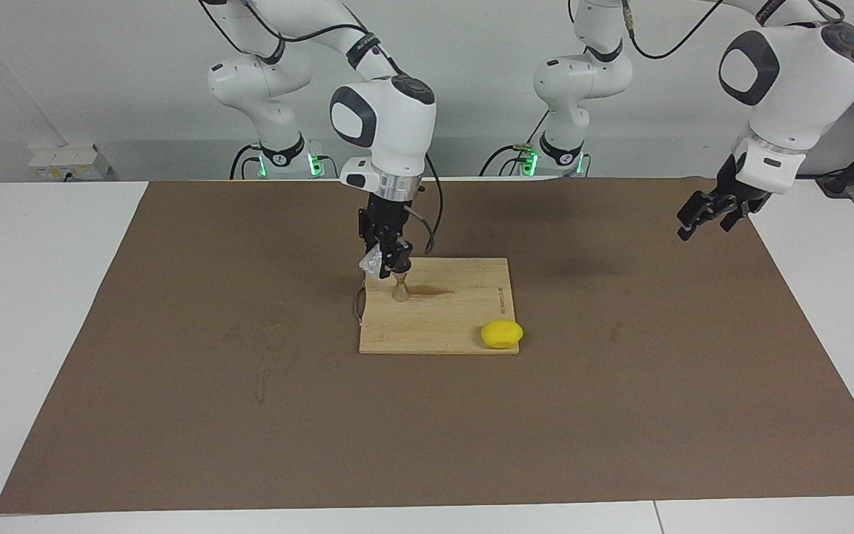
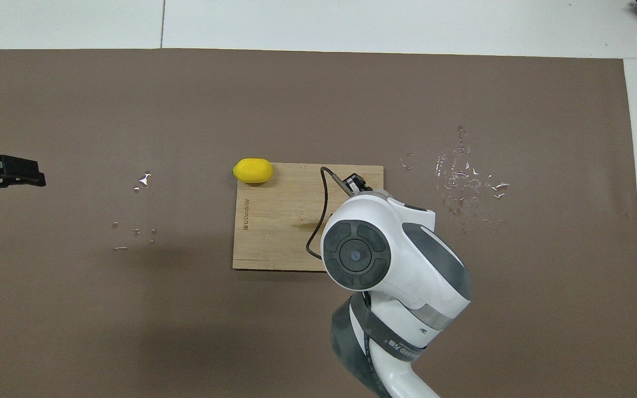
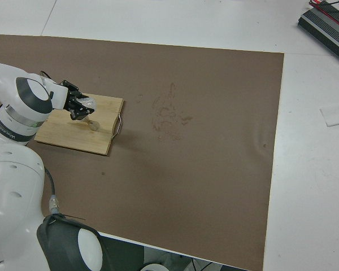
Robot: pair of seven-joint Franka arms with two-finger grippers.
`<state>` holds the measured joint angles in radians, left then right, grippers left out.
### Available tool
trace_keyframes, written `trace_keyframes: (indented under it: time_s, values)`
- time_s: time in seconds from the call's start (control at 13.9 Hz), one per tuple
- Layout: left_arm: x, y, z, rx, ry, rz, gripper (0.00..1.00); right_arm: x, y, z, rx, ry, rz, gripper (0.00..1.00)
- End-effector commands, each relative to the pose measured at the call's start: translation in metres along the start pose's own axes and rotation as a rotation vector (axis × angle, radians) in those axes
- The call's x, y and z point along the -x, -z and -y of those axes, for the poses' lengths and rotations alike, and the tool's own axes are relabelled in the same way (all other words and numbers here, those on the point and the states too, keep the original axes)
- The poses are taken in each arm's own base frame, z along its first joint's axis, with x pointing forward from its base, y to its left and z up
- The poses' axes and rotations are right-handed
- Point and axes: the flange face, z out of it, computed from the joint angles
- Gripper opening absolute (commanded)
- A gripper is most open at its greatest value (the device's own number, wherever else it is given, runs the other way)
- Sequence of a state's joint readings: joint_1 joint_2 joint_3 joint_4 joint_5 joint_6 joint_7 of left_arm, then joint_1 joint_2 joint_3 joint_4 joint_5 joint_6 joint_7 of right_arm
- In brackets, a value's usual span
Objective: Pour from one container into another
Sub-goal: 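Tilt the glass over the metal cup to pour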
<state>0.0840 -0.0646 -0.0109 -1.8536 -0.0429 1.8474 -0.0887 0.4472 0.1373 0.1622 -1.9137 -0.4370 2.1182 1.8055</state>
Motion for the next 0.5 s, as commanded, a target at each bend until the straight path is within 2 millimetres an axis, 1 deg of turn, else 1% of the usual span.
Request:
trace_keyframes:
  time_s: [0.0, 0.22, 0.43]
  values:
    - [0.004, 0.005, -0.001, -0.017, 0.007, 0.009, 1.00, -0.003, 0.004, -0.007, 0.002, -0.014, -0.018, 0.00]
    - [0.004, 0.005, 0.000, -0.017, 0.008, 0.008, 1.00, -0.008, -0.002, -0.006, 0.012, -0.038, 0.007, 0.00]
    - [0.004, 0.004, 0.000, -0.017, 0.008, 0.009, 1.00, -0.023, -0.009, -0.006, 0.031, -0.117, 0.084, 0.00]
